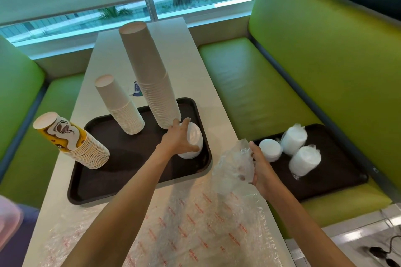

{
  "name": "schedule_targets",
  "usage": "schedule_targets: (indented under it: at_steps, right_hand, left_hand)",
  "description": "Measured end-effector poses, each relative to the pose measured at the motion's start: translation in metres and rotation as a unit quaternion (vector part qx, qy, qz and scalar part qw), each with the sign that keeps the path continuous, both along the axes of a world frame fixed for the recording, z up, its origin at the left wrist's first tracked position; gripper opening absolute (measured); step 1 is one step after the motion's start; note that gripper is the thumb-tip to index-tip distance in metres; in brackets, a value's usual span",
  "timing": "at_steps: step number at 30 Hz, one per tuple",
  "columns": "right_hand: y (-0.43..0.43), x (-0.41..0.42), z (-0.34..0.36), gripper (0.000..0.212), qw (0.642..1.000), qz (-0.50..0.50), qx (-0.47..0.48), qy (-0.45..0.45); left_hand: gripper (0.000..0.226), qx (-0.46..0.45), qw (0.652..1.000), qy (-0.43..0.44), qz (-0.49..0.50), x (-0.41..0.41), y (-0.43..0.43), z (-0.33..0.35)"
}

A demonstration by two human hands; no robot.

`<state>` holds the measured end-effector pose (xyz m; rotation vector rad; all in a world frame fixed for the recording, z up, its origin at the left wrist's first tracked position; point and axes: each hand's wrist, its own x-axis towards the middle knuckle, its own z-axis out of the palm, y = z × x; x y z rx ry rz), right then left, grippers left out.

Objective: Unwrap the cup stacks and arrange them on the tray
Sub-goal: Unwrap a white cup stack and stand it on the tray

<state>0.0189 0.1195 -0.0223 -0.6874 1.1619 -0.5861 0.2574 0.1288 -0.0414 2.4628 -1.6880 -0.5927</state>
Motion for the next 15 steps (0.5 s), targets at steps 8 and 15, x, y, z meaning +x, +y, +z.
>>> schedule_targets:
  at_steps: [8, 15]
  right_hand:
    - [0.0014, 0.0002, 0.0031, 0.028, 1.0, 0.002, 0.003, -0.001]
    - [0.001, -0.0015, 0.0045, 0.029, 1.0, -0.006, -0.007, 0.006]
  left_hand:
    - [0.102, 0.01, 0.999, -0.031, 0.013, -0.0042, -0.0028, -0.005]
    - [0.1, 0.01, 1.0, -0.011, 0.025, -0.0032, -0.0054, -0.0073]
